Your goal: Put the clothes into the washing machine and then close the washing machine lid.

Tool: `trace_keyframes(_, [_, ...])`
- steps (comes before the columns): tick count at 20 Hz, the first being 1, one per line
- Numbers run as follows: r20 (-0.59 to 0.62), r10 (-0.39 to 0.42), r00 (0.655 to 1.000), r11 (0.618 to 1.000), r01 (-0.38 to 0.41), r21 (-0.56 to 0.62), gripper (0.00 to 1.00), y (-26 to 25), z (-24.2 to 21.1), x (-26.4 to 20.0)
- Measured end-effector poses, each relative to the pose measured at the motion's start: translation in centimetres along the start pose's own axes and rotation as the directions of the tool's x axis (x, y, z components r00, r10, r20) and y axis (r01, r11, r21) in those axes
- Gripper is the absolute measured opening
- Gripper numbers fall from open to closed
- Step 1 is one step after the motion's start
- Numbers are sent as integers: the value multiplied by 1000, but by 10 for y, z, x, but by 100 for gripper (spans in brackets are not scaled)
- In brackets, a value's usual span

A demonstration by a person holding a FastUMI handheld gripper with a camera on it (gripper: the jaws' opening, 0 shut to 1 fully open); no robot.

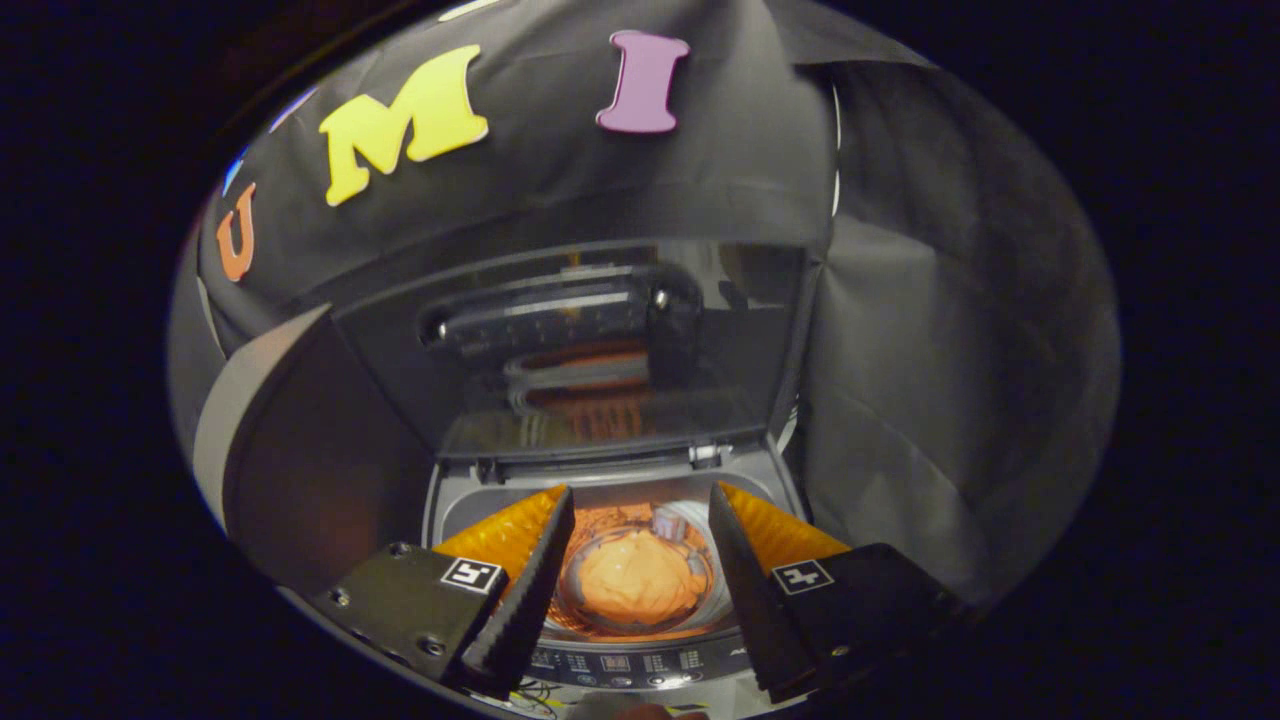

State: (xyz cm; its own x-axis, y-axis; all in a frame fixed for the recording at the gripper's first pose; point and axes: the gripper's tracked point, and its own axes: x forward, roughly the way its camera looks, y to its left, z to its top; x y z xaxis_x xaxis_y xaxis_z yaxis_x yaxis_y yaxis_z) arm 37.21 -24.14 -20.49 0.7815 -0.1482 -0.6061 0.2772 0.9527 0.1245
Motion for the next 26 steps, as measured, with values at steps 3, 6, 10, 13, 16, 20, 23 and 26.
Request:
trace_keyframes(3, [65,6,998,1000,-7,19,84,-8,29,-19])
trace_keyframes(6, [135,16,991,999,-21,42,84,-8,63,-37])
trace_keyframes(10, [216,59,975,994,-78,77,83,8,111,-55])
trace_keyframes(13, [254,77,964,994,-93,51,85,19,139,-47])
trace_keyframes(16, [254,93,963,995,-101,17,86,36,152,-33])
trace_keyframes(20, [242,105,964,994,-106,-8,87,56,165,-9])
trace_keyframes(23, [222,129,966,992,-125,-32,87,78,173,12])
trace_keyframes(26, [178,136,975,990,-125,-67,87,96,174,37])
